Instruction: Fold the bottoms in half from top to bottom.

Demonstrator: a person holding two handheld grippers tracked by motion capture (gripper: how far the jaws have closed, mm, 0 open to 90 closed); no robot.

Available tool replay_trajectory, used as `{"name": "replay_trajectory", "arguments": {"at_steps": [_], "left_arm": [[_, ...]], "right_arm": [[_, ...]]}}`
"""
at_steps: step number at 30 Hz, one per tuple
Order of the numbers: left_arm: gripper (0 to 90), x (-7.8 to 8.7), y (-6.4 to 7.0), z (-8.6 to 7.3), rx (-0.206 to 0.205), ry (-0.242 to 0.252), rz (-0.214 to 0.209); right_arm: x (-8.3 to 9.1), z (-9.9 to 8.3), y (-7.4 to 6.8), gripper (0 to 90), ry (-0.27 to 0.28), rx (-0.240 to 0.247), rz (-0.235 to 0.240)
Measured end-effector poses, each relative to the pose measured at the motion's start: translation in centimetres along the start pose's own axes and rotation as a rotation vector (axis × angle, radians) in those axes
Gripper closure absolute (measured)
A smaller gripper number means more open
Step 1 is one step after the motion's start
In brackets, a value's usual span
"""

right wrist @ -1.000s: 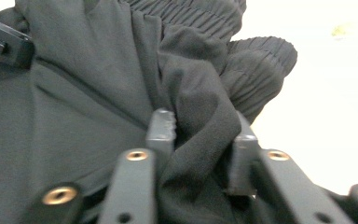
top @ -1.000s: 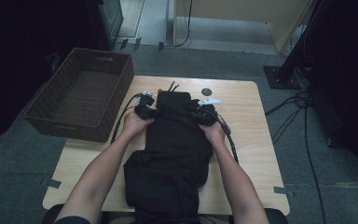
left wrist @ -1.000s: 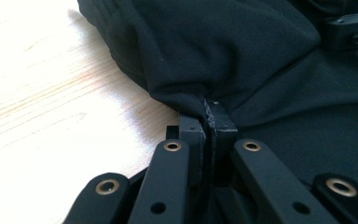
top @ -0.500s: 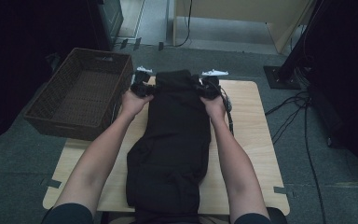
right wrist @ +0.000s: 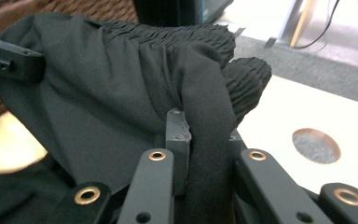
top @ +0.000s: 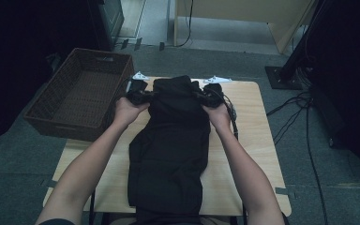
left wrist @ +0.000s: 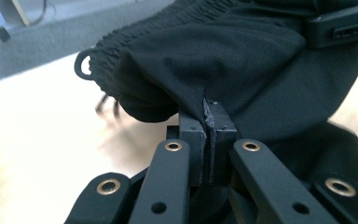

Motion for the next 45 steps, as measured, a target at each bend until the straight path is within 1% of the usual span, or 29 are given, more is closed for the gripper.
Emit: {"name": "replay_trajectory", "arguments": {"at_steps": [1, 4, 7, 8, 10, 12, 13, 15, 16, 18, 19, 20, 21, 22, 23, 24, 26, 27, 29, 31, 35, 36, 38, 39, 42, 44, 45], "left_arm": [[88.4, 0.2, 0.3, -0.4, -0.003, -0.008, -0.004], [88.2, 0.6, 1.1, -1.8, 0.004, -0.023, -0.024], [88.0, 0.8, 1.9, -3.4, -0.016, -0.046, -0.036], [87.9, 0.7, 2.1, -4.0, -0.015, -0.052, -0.039], [87.9, 0.3, 2.3, -5.0, -0.012, -0.081, -0.046], [87.9, -0.2, 2.5, -6.0, -0.005, -0.102, -0.057], [87.9, -0.6, 2.6, -6.6, -0.009, -0.119, -0.056], [87.8, -1.1, 2.6, -7.2, -0.009, -0.135, -0.053], [87.9, -1.4, 2.6, -7.5, -0.002, -0.14, -0.054], [87.9, -1.9, 2.4, -7.7, 0.007, -0.144, -0.052], [87.9, -2.2, 2.4, -7.8, 0.01, -0.144, -0.051], [87.9, -2.5, 2.3, -7.9, 0.003, -0.149, -0.046], [87.9, -2.8, 2.4, -8.0, -0.002, -0.161, -0.039], [87.9, -3.1, 2.4, -8.1, -0.012, -0.173, -0.033], [87.9, -3.5, 2.4, -8.2, -0.018, -0.177, -0.025], [87.8, -3.8, 2.4, -8.3, -0.019, -0.18, -0.021], [87.8, -4.3, 2.1, -8.1, -0.005, -0.181, -0.016], [87.8, -4.5, 2.0, -7.9, -0.002, -0.182, -0.012], [87.7, -5.0, 1.7, -7.5, 0.0, -0.187, 0.002], [87.7, -5.5, 1.4, -6.9, -0.003, -0.197, 0.016], [87.4, -6.7, 0.4, -5.9, 0.014, -0.203, 0.038], [87.3, -6.8, 0.2, -5.7, 0.013, -0.206, 0.042], [87.1, -7.5, -0.3, -5.2, 0.029, -0.209, 0.052], [87.0, -7.7, -0.5, -5.1, 0.033, -0.207, 0.056], [86.9, -8.3, -0.9, -4.5, 0.033, -0.215, 0.078], [86.6, -8.6, -1.2, -4.2, 0.026, -0.217, 0.092], [86.4, -8.8, -1.3, -4.1, 0.027, -0.215, 0.098]], "right_arm": [[0.2, -0.4, -0.2, 80.5, -0.008, 0.008, 0.006], [0.8, -1.9, -0.8, 80.5, -0.033, -0.001, 0.019], [1.2, -3.5, -1.4, 80.3, -0.057, 0.001, 0.038], [1.2, -4.0, -1.5, 80.2, -0.065, 0.011, 0.041], [1.1, -5.0, -1.7, 80.0, -0.089, 0.023, 0.047], [0.7, -6.2, -1.8, 80.0, -0.12, 0.026, 0.056], [0.4, -6.8, -1.8, 80.1, -0.138, 0.021, 0.056], [-0.1, -7.8, -1.8, 80.1, -0.163, 0.02, 0.061], [-0.3, -8.2, -1.8, 80.1, -0.171, 0.026, 0.061], [-0.8, -8.7, -1.7, 80.2, -0.184, 0.025, 0.056], [-1.0, -8.8, -1.6, 80.2, -0.191, 0.033, 0.05], [-1.2, -9.0, -1.6, 80.3, -0.198, 0.054, 0.044], [-1.4, -9.1, -1.5, 80.3, -0.204, 0.061, 0.039], [-1.7, -9.3, -1.5, 80.4, -0.208, 0.059, 0.035], [-1.8, -9.4, -1.4, 80.4, -0.207, 0.066, 0.037], [-2.0, -9.5, -1.4, 80.4, -0.202, 0.065, 0.035], [-2.3, -9.4, -1.1, 80.4, -0.191, 0.056, 0.027], [-2.4, -9.4, -1.0, 80.3, -0.187, 0.062, 0.025], [-2.8, -9.2, -0.7, 80.1, -0.182, 0.058, 0.014], [-3.3, -8.8, -0.3, 80.0, -0.178, 0.04, 0.012], [-4.3, -7.9, 0.7, 79.7, -0.182, 0.01, 0.003], [-4.7, -7.6, 1.0, 79.7, -0.184, 0.008, -0.001], [-5.3, -7.1, 1.4, 79.7, -0.189, 0.013, -0.011], [-5.7, -6.7, 1.6, 79.7, -0.192, 0.018, -0.024], [-6.5, -6.2, 1.9, 79.7, -0.193, 0.025, -0.049], [-7.0, -5.8, 2.1, 79.7, -0.186, 0.033, -0.064], [-7.2, -5.7, 2.1, 79.7, -0.18, 0.03, -0.073]]}}
Point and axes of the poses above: each handheld gripper's, and its own axes: x roughly backward along the jaws, z roughly out of its top, y roughly to its right, the point moved 2 cm from there along -x, roughly forward along the jaws, and after that the axes turned 3 degrees about -x, right-handed, at the moved point
